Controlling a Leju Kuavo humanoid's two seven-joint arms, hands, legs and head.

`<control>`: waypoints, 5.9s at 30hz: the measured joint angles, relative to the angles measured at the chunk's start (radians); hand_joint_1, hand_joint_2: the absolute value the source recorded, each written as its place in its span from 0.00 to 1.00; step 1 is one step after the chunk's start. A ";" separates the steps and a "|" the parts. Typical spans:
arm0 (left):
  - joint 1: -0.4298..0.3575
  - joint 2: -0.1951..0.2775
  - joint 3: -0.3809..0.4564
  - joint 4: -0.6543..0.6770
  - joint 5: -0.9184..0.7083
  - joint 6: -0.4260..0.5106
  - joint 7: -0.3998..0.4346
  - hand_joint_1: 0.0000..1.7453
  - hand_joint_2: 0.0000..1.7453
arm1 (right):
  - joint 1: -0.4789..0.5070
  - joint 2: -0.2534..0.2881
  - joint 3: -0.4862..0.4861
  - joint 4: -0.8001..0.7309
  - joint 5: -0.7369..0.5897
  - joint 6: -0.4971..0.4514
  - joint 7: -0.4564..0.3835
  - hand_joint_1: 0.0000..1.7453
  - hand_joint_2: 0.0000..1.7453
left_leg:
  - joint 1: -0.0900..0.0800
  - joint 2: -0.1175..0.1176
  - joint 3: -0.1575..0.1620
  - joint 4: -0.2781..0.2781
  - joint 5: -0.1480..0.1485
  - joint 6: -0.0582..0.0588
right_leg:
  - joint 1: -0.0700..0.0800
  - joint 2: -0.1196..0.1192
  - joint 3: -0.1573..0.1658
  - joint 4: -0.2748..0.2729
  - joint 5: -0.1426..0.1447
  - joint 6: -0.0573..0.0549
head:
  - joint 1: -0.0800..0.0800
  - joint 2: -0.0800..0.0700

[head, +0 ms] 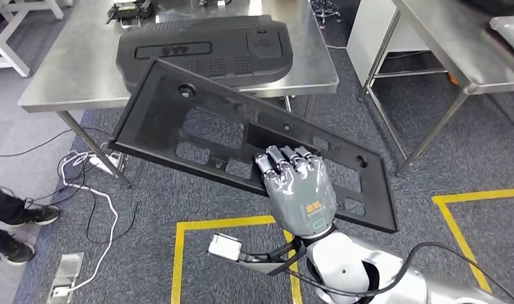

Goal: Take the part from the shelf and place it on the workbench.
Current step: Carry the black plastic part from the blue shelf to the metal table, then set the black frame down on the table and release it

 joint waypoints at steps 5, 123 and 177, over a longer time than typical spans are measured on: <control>-0.002 0.000 -0.001 0.000 -0.001 0.000 0.000 0.00 1.00 | 0.001 -0.001 -0.001 -0.002 0.000 0.000 0.002 1.00 1.00 | -0.005 0.029 -0.153 0.255 -0.084 -0.002 | 0.013 -0.014 0.043 -0.003 -0.031 -0.026 | -0.013 0.000; -0.025 0.004 -0.028 -0.021 -0.007 0.003 0.051 0.00 1.00 | 0.001 -0.015 -0.081 -0.012 0.003 0.005 0.012 1.00 1.00 | -0.022 0.028 0.020 -0.001 -0.035 0.034 | 0.024 -0.014 -0.047 0.022 0.027 -0.014 | 0.003 0.000; -0.027 0.007 -0.028 -0.045 -0.036 0.013 0.070 0.00 1.00 | -0.055 -0.014 -0.086 -0.006 0.001 0.033 0.013 1.00 1.00 | -0.022 0.029 0.062 -0.041 -0.038 0.018 | 0.025 -0.016 -0.013 0.005 0.013 -0.023 | -0.001 0.000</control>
